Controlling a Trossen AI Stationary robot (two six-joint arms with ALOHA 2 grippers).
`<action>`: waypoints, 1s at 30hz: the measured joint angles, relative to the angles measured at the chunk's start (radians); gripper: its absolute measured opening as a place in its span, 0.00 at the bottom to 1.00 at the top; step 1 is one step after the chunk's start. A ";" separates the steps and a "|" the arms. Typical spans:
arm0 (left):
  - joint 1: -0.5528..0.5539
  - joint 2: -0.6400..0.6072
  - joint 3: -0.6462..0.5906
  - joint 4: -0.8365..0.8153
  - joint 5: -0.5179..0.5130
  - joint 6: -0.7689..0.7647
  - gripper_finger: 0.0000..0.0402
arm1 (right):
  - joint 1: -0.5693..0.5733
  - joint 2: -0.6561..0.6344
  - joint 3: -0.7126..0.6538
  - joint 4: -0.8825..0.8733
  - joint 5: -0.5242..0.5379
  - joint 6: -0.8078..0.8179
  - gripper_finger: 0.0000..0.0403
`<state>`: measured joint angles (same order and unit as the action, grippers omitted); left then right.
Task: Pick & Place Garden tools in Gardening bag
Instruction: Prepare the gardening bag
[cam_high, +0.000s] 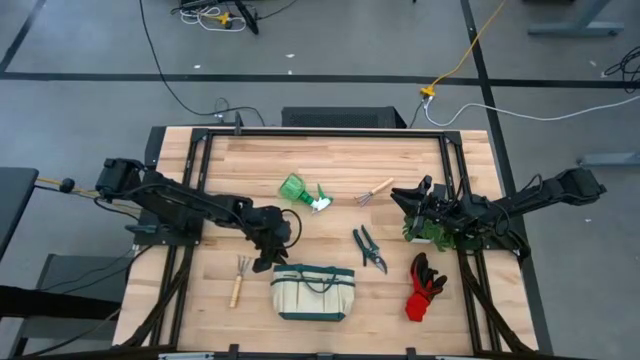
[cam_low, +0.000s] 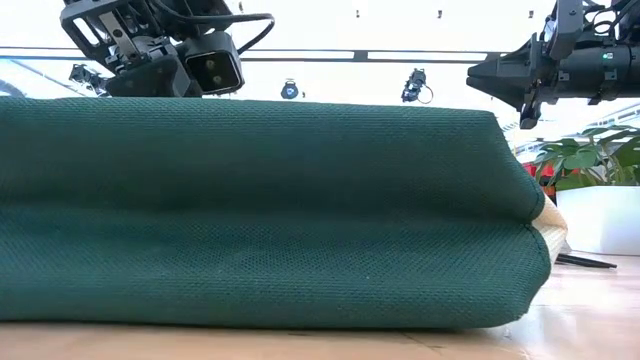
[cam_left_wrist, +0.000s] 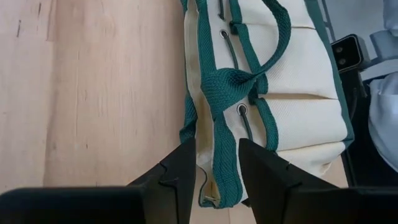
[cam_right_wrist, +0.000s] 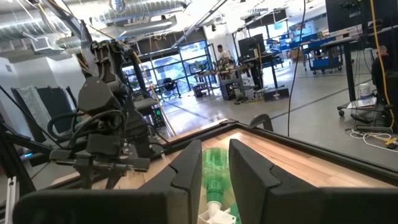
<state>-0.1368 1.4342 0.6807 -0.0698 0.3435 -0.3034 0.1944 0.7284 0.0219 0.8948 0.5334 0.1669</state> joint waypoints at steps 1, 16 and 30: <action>0.000 0.000 0.000 -0.003 0.000 0.000 0.32 | 0.000 0.000 0.000 0.000 0.000 0.000 0.20; 0.000 0.085 0.001 0.033 0.048 -0.048 0.32 | 0.000 0.000 0.000 0.000 0.000 0.000 0.20; -0.005 0.138 0.000 0.097 0.096 -0.074 0.32 | 0.000 0.000 0.000 0.000 0.000 0.000 0.20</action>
<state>-0.1417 1.5726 0.6811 0.0273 0.4399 -0.3779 0.1944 0.7284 0.0219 0.8951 0.5331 0.1669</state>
